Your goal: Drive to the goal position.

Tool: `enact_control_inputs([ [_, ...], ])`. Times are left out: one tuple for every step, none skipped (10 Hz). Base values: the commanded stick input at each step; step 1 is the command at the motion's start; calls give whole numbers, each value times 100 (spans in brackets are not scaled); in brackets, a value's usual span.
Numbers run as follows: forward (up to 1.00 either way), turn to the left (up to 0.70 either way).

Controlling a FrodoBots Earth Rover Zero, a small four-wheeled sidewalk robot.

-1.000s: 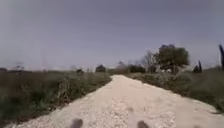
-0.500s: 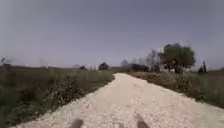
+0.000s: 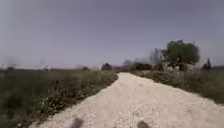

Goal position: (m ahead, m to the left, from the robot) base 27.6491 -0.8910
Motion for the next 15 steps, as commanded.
enact_control_inputs([
  [0, 0],
  [0, 0],
  [0, 0],
  [0, 0],
  [0, 0],
  [0, 0],
  [67, -1],
  [67, -5],
  [67, -9],
  [67, -13],
  [67, -17],
  [67, -20],
  [67, -24],
  [67, -28],
  [67, -31],
])
